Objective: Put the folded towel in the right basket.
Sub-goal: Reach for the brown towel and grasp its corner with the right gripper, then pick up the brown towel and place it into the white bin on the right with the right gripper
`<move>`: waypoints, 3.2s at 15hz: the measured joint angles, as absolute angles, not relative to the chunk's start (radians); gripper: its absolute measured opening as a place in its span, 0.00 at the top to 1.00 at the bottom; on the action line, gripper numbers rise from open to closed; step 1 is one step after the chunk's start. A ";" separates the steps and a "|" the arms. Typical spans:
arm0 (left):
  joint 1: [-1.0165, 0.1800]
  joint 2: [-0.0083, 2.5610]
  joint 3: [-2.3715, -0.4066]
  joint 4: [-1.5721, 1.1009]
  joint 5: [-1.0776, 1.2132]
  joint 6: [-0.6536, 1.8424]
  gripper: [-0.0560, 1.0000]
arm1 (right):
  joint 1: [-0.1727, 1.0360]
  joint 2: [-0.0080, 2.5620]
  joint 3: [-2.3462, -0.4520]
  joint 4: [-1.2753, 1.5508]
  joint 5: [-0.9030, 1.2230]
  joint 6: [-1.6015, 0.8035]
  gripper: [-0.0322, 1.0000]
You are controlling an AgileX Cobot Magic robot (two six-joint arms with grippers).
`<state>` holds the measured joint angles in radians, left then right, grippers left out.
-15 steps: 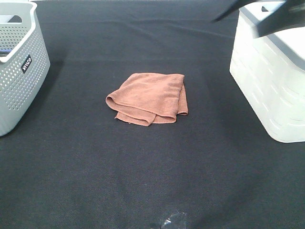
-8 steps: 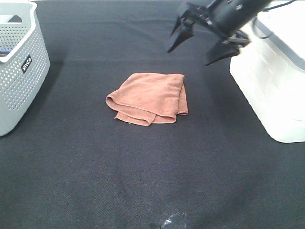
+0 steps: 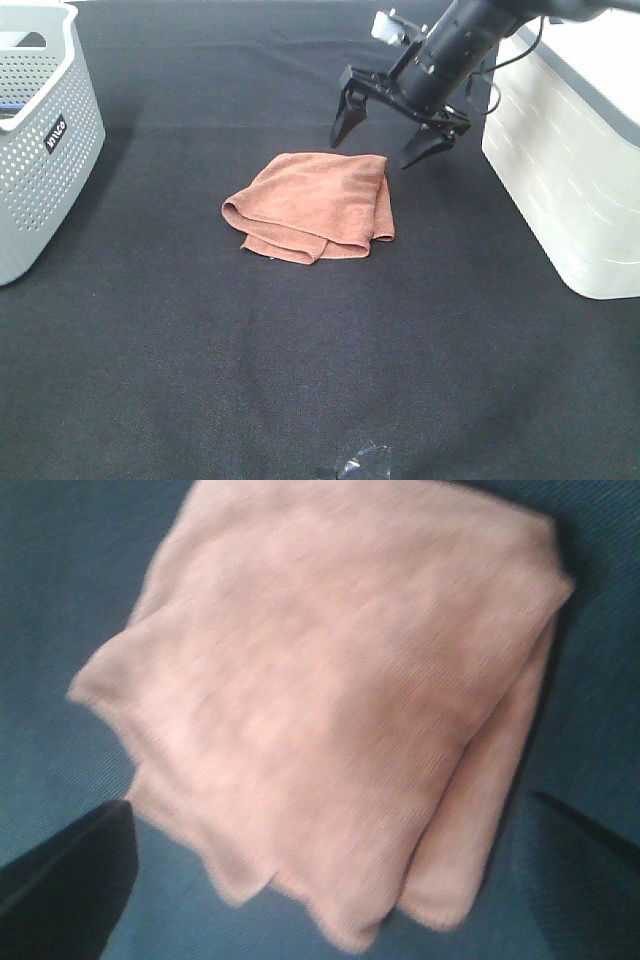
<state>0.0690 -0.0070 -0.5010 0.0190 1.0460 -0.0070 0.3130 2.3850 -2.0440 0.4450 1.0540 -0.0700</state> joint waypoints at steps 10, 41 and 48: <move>0.069 -0.007 -0.501 0.019 1.045 -0.007 0.01 | 0.232 2.527 -2.105 0.498 1.097 -0.034 0.02; 0.069 -0.007 -0.501 0.019 1.045 -0.007 0.01 | 0.431 2.543 -2.780 0.500 1.213 0.013 0.82; 0.069 -0.007 -0.501 0.019 1.044 -0.007 0.01 | 0.306 2.203 -2.762 0.121 1.216 -0.007 0.82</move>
<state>0.0690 -0.0070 -0.5010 0.0190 1.0440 -0.0070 0.3060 2.2030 -2.7620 0.1210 1.2160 -0.0070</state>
